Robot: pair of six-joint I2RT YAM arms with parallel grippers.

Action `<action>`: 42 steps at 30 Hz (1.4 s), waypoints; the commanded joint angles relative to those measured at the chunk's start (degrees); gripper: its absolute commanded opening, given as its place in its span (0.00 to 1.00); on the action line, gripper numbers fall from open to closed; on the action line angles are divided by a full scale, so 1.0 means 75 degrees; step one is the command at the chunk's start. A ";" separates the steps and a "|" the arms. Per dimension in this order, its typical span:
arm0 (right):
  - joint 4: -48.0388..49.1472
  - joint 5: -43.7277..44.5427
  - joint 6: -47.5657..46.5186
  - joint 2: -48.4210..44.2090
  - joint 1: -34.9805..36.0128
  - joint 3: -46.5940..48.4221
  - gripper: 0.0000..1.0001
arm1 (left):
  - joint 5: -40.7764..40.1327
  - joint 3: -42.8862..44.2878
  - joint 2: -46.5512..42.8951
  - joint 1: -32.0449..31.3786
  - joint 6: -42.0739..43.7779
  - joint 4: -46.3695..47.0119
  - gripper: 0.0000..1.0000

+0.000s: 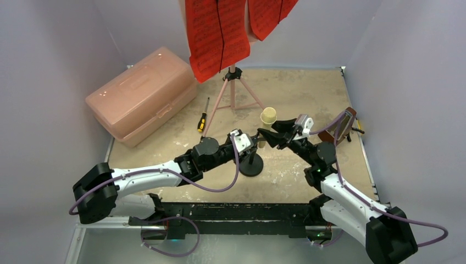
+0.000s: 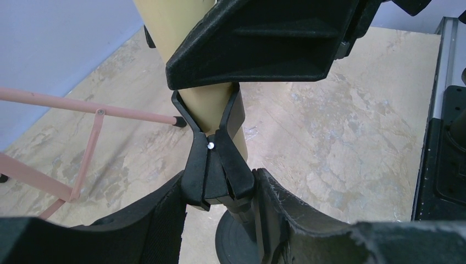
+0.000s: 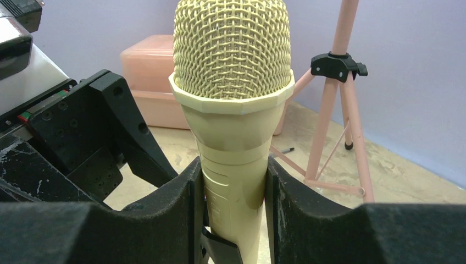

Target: Pack up the instrument practice props

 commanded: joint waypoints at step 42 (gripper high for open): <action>-0.1303 0.4427 0.0336 -0.1205 0.0070 -0.0368 0.13 | -0.1524 -0.0342 -0.1117 -0.0005 -0.0210 -0.0346 0.57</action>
